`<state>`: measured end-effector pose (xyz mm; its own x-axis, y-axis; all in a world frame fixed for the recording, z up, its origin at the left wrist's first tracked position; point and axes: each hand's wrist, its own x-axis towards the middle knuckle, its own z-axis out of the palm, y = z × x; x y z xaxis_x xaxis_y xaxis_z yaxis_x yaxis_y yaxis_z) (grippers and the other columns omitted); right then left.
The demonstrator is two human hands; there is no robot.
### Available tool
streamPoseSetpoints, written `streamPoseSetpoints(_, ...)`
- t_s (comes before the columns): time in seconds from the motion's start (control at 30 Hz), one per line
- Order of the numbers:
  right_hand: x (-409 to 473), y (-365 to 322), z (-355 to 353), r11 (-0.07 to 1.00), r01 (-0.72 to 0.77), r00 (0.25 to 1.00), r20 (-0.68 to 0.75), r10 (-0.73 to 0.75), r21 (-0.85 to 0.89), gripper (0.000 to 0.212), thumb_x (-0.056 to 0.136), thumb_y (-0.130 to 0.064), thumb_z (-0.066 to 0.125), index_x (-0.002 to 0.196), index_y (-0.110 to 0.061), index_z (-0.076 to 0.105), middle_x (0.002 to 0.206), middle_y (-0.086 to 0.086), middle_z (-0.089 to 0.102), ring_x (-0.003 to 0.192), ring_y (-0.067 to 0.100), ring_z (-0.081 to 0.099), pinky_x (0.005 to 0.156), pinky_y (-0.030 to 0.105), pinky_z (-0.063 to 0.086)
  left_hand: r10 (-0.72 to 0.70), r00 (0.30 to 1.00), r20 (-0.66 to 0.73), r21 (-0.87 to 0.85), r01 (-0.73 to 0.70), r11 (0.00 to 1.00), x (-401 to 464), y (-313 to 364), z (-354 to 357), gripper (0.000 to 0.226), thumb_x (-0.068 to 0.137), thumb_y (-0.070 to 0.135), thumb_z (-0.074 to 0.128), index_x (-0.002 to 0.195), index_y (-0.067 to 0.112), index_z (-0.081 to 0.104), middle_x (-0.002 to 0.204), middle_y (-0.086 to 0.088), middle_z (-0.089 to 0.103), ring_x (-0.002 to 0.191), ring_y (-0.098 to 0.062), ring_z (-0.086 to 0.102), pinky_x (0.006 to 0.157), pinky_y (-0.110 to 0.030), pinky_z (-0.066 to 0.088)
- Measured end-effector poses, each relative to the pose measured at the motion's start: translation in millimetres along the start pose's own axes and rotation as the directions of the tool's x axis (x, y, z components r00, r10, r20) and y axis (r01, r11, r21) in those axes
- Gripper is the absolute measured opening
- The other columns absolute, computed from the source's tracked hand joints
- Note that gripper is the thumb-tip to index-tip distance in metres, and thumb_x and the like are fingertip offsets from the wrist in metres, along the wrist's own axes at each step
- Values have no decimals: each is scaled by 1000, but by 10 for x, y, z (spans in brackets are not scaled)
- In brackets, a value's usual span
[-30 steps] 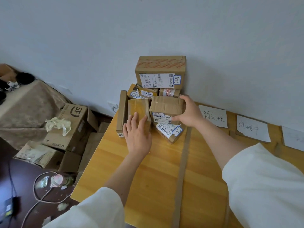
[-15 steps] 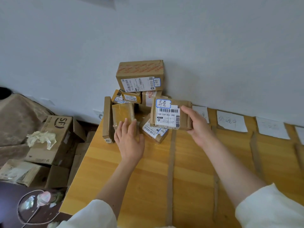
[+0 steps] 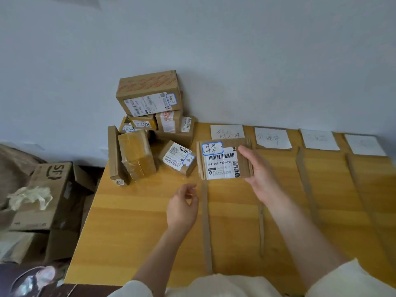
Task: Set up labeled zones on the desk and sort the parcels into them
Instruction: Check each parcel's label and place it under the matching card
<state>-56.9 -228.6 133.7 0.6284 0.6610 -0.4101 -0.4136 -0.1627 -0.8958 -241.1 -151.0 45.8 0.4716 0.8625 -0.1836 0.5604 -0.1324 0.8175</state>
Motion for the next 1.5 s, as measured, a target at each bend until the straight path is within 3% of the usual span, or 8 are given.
streamPoseSetpoints(0.2,-126,124,-332,998,-47,996,-70,50,38,47,80,-42,69,122,-19,63,104,3,74,101,21,68,84,43,54,33,995,92,-21,-31,999,-123,142,245,31,88,15,58,115,30,62,100,15,66,90,-4,62,69,-23,48)
streamPoseSetpoints(0.4,-184,197,-776,989,-84,987,-127,99,118,23,89,-27,64,110,-20,66,98,1,76,98,21,68,89,43,52,36,946,321,164,-93,982,-337,276,704,36,90,25,59,124,33,56,123,11,58,115,-10,53,84,-23,44)
streamPoseSetpoints(0.63,-246,150,-1621,975,-78,978,-176,115,209,29,88,-22,65,114,-10,66,108,11,73,103,23,67,97,38,49,55,888,456,286,-204,936,-643,566,1441,39,92,27,55,130,31,53,134,8,52,126,-12,45,96,-25,42)
streamPoseSetpoints(0.8,-281,178,-2525,979,-107,956,-254,149,173,14,93,-24,61,106,-29,65,105,-3,71,98,12,68,79,29,57,57,845,532,384,-301,873,-714,947,2065,49,91,26,55,138,31,45,145,7,42,134,-15,37,108,-29,34)
streamPoseSetpoints(0.9,-268,162,-3064,965,-140,913,-349,213,223,20,89,-34,66,109,-31,65,106,-1,70,101,19,65,74,35,59,56,812,581,425,-362,830,-694,1201,2468,54,92,29,55,143,33,37,152,5,33,140,-17,28,113,-31,27)
streamPoseSetpoints(1.0,-222,132,-3592,945,-137,865,-428,260,297,35,83,-43,66,114,-25,65,110,5,71,104,24,65,78,38,56,69,776,628,479,-454,751,-647,1473,2883,56,93,30,53,145,33,33,157,2,25,144,-21,21,115,-36,21)
streamPoseSetpoints(1.27,5,67,-4757,966,-91,815,-539,211,240,43,86,-32,58,126,-19,56,118,9,66,108,26,62,97,46,50,69,680,730,525,-622,581,-549,1951,3830,61,91,26,55,147,31,30,160,0,19,146,-22,17,117,-37,16)
streamPoseSetpoints(1.5,354,-12,-5402,961,-38,707,-672,219,273,51,78,-41,67,122,-16,58,110,5,68,102,21,64,79,34,56,16,653,757,556,-657,510,-429,2111,4307,58,95,25,51,148,31,29,161,0,16,147,-24,15,118,-40,16)
